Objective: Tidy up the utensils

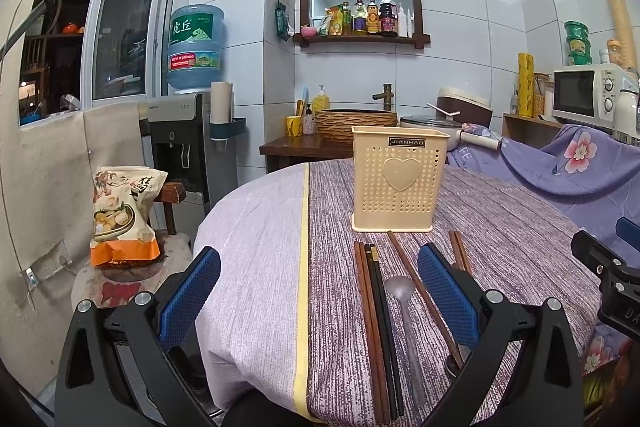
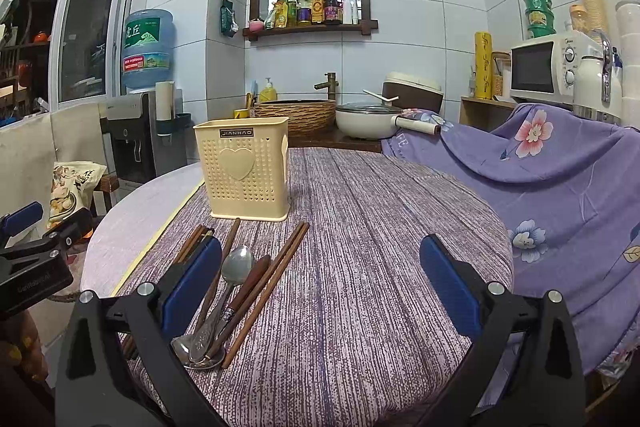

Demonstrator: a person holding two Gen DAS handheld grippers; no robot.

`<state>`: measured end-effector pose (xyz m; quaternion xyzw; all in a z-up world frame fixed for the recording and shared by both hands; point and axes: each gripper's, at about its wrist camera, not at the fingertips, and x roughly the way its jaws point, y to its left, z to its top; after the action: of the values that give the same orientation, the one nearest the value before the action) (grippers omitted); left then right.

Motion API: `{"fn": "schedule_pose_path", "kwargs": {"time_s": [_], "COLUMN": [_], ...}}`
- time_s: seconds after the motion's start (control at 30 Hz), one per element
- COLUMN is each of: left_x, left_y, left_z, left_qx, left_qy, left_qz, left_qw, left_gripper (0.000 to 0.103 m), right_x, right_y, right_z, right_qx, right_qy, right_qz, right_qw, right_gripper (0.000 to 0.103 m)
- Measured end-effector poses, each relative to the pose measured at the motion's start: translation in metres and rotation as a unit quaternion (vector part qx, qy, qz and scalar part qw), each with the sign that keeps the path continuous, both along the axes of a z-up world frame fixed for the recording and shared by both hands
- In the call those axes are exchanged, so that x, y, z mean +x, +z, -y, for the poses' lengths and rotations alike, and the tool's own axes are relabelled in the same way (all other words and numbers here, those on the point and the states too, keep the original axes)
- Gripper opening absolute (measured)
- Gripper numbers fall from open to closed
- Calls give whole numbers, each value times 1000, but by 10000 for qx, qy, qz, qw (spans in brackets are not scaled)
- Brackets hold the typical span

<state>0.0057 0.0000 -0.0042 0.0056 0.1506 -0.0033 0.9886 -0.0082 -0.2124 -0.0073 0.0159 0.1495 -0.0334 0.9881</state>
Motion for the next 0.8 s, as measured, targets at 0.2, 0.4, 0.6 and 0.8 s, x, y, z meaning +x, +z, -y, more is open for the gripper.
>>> {"fn": "schedule_pose_path", "kwargs": {"time_s": [0.2,0.4,0.6,0.8], "left_x": [0,0,0,1], "left_y": [-1,-1,-1,-2], "left_z": [0,0,0,1], "left_qx": [5,6,3,9], "left_qy": [-17,-17,-16,-28], "left_qz": [-24,-25,-24,-55], "left_qw": [10000,10000,10000,10000], "left_gripper": [97,97,97,97], "right_x": [-1,-1,-1,-2], "right_y": [0,-1,-1,-1], "right_z": [-2,-2,-2,-2], "right_qx": [-7,-2,-2,3], "right_qy": [12,18,19,27], "right_qz": [-1,-13,-17,-22], "right_qw": [10000,10000,10000,10000], "right_gripper": [98,98,98,97]}}
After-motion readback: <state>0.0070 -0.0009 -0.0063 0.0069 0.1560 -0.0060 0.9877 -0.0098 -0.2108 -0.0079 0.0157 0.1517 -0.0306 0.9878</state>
